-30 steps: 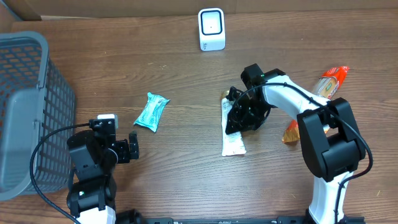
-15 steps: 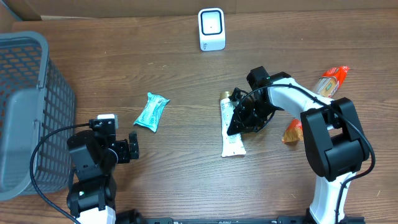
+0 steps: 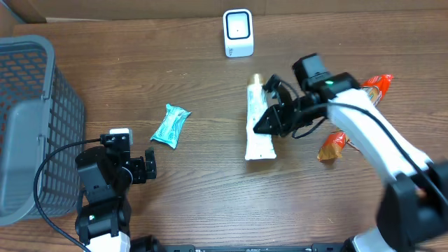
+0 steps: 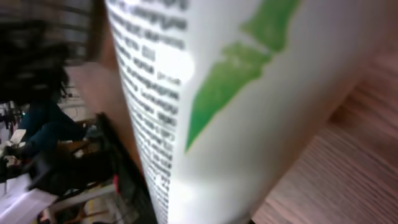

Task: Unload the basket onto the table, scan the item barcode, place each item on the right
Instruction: 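Lift the white tube upright with the right gripper, then carry the white tube to the scanner and hold it in front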

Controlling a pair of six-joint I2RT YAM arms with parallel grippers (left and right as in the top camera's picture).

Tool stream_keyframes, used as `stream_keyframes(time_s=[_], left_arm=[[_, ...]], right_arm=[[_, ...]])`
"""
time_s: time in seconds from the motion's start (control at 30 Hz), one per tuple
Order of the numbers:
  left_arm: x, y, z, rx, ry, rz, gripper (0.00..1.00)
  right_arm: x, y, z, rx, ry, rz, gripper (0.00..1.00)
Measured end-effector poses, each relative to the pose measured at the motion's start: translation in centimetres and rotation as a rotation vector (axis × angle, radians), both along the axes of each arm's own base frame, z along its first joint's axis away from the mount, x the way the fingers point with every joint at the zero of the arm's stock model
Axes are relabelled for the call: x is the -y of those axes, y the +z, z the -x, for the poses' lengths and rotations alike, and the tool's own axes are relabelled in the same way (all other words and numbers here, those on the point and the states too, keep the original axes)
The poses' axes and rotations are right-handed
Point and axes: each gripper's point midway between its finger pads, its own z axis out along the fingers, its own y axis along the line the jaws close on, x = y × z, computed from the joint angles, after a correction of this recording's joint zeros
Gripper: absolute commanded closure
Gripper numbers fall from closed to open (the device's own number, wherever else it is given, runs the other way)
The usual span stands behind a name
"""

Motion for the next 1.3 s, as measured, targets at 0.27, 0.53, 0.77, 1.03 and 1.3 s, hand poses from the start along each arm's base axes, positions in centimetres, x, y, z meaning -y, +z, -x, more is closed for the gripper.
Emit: stream_keyframes(time_s=[0.27,0.53,0.77,1.03,1.3], left_arm=[[0.0,0.0,0.0,0.0,0.0,0.0,0.0],[0.0,0.0,0.0,0.0,0.0,0.0,0.01],[0.0,0.0,0.0,0.0,0.0,0.0,0.0],[0.0,0.0,0.0,0.0,0.0,0.0,0.0],[0.0,0.0,0.0,0.0,0.0,0.0,0.0]], right_arm=[[0.3,4.7,2.0,0.077,0.011,-0.06,0.96],[0.3,4.7,2.0,0.077,0.01,-0.06,0.96],[0.3,4.7,2.0,0.078,0.011,-0.06,0.96],[0.2,4.8,0.9,0.101,-0.025,-0.051,0.97],[1.5,9.1,-5.2,0.284,-0.18,0.107,0.97]])
